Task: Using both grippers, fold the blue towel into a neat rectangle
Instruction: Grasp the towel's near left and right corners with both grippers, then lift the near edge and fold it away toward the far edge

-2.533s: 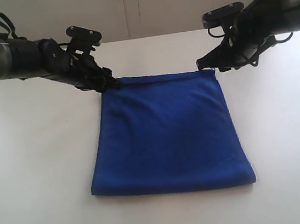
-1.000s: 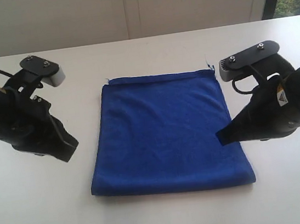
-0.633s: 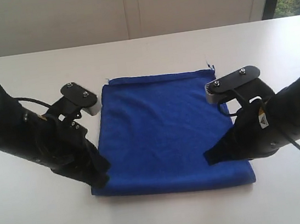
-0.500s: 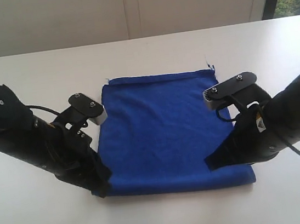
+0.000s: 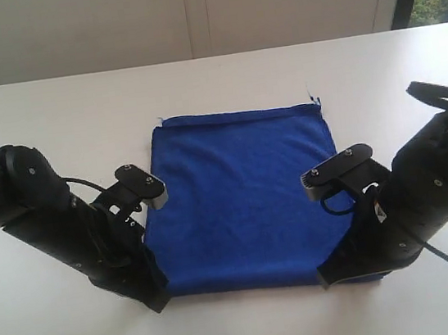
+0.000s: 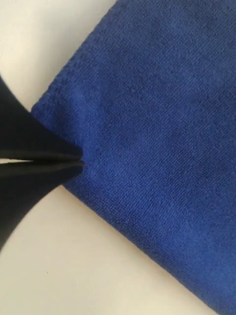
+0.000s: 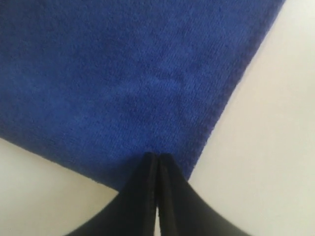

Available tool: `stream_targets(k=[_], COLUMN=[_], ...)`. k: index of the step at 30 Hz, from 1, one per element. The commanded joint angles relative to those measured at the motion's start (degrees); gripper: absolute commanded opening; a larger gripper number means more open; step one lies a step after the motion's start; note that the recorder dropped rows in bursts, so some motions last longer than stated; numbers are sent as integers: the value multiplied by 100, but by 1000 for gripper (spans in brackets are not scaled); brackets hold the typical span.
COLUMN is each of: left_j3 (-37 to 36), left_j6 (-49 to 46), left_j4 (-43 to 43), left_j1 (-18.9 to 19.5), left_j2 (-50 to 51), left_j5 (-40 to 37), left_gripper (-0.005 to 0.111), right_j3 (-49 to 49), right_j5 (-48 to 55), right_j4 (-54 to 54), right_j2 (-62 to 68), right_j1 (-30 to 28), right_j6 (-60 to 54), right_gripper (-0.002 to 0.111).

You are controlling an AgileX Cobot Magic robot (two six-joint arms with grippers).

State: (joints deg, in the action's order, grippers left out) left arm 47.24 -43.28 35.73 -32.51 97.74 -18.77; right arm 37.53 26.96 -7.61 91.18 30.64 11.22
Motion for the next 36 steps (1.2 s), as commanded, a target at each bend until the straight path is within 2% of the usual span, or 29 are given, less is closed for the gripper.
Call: stream_targets(k=[1, 7, 11, 15, 18, 21, 23, 26, 28, 32, 36], left_j3=[-47, 18, 96, 96, 60, 60, 60, 60, 60, 60, 57], left_j6=[-15, -43, -126, -912, -1383, -1803, -2091, -2458, -2646, -2968, -3163], left_j4=[92, -306, -739, -939, -927, -939, -947, -947, -947, -947, -868], left_j1=[-22, -22, -22, -22, -22, -22, -22, -22, -22, -22, -22], left_j2=[-8, -623, -1111, -1212, -1199, -1149, -1139, -1139, -1130, -1100, -868], left_j5=[-179, -504, -834, -1271, -1242, -1238, -1238, -1135, -1015, -901, -901], left_gripper=[0, 0, 0, 0, 0, 0, 0, 11, 24, 48, 56], right_j3=[-25, 70, 70, 70, 44, -47, -124, -240, -340, -504, -501], right_j5=[32, 272, 500, 772, 838, 735, 628, 460, 350, 108, 73], right_j4=[-32, -195, -249, -239, -80, 75, 76, 76, 76, 76, 76], right_j2=[82, -452, -1093, -1396, -1383, -1316, -1265, -1202, -1162, -1162, -1162], right_j1=[12, 12, 12, 12, 12, 15, 15, 15, 15, 15, 15], right_j6=[-61, -154, -1254, -2234, -2765, -3309, -3466, -3857, -4211, -4886, -5001], right_gripper=[0, 0, 0, 0, 0, 7, 17, 31, 37, 40, 40])
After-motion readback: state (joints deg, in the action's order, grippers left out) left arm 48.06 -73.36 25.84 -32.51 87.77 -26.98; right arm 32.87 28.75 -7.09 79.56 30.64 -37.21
